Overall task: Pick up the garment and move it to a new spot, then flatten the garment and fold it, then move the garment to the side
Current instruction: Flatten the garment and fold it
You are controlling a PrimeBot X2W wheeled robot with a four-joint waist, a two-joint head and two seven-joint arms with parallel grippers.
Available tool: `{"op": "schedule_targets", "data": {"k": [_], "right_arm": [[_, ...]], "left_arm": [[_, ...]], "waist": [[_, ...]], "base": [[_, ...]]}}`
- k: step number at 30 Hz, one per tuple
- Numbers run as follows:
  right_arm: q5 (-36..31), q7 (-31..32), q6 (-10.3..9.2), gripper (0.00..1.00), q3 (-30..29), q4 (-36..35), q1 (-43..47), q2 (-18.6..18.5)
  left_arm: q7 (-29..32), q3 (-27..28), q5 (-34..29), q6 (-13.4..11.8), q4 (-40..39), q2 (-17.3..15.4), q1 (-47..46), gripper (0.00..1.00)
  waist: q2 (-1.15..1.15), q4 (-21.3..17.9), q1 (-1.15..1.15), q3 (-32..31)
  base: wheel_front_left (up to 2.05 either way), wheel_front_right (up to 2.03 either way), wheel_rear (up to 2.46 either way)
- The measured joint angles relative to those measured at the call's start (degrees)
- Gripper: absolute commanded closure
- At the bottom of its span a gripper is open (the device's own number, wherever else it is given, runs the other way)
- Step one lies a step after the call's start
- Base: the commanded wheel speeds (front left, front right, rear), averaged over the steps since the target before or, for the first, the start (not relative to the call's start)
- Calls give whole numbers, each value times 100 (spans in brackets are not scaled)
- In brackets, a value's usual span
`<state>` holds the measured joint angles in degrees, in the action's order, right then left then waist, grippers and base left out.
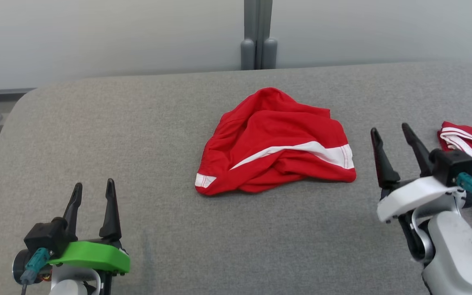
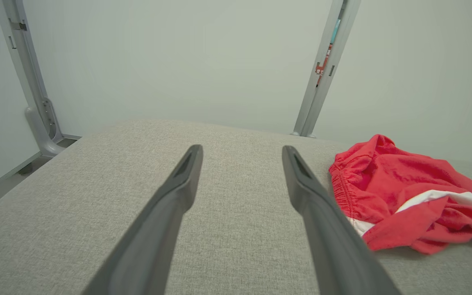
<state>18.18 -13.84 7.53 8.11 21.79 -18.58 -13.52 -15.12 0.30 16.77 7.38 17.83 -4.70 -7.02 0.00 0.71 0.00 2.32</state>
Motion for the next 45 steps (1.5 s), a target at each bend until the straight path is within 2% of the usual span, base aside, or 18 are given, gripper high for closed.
{"op": "schedule_targets", "data": {"k": [5,11,25,35,38,45], "right_arm": [[-235,172,0,0,-156,-533,545,226],[-374,379,0,0,-388,-859,932,413],[-628,526,0,0,-709,-1109,1248,632],[-648,734,0,0,-728,-1163,1254,700],[-491,1056,0,0,-680,-1102,1114,651],[144,2605,-4,0,-792,-407,51,565]], "left_arm": [[0,86,-154,-1,29,-3,113,0],[0,127,-178,-1,110,25,159,0],[-1,116,-188,-1,170,87,254,0],[0,-3,-207,-1,233,104,249,0],[0,-181,-198,0,349,68,175,0],[582,-1098,236,0,702,-116,-617,0]], "waist": [[0,-188,0,-196],[0,-321,0,-353],[0,-359,0,-412],[0,-335,0,-341],[0,-337,0,-288],[0,-356,0,-32]], "base": [[0,0,0],[0,0,0],[0,0,0],[0,0,0],[0,0,0],[0,0,0]]}}
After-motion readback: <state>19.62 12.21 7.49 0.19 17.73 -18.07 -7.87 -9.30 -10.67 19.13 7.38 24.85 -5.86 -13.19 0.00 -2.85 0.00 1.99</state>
